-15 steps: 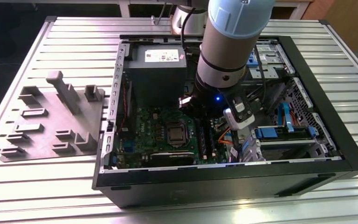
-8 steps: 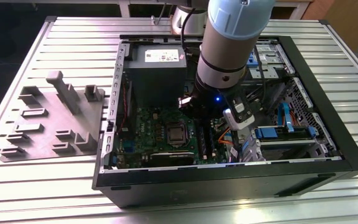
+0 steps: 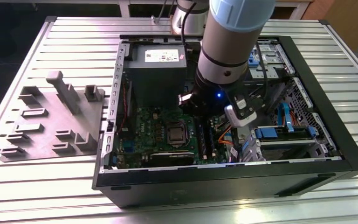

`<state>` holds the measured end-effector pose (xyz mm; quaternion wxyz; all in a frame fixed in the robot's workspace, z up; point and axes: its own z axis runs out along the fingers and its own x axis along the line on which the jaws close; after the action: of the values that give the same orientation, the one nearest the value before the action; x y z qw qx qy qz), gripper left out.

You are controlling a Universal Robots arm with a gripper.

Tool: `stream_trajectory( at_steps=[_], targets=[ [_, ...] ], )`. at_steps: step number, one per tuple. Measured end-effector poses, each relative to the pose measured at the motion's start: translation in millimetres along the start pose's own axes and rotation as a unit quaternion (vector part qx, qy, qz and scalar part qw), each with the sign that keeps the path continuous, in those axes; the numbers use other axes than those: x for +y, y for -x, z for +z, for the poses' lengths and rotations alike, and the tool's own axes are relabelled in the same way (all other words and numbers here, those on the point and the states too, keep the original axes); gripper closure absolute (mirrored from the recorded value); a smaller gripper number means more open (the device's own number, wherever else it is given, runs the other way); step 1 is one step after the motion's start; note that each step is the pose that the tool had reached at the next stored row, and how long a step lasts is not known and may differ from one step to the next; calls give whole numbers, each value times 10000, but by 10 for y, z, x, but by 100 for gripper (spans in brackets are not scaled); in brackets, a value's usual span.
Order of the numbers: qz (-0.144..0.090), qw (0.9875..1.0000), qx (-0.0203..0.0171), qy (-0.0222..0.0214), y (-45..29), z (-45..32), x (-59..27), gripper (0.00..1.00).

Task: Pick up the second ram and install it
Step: 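Insert the second ram into the second slot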

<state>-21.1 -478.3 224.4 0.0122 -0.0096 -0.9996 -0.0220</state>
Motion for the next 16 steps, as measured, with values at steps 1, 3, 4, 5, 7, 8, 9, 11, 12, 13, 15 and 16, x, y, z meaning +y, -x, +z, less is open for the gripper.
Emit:
stream_trajectory(
  at_steps=[1,3,4,5,7,8,9,11,12,13,15,16],
  targets=[
    [0,10000,0,0,-1,-36,2,80],
    [0,10000,0,1,-3,-111,5,80],
    [0,10000,0,0,-3,-141,6,80],
    [0,10000,0,0,-4,-161,7,80],
    [0,10000,-1,1,-4,-164,7,80],
    [0,10000,-1,1,-4,-164,8,80],
    [0,10000,-1,1,-4,-164,7,80],
    [0,10000,-1,0,-4,-164,7,80],
    [0,10000,0,0,-4,-164,7,80],
    [0,10000,0,0,-4,-165,7,80],
    [0,10000,0,0,-4,-165,7,88],
    [0,10000,-1,0,-4,-165,7,88]
  ],
)
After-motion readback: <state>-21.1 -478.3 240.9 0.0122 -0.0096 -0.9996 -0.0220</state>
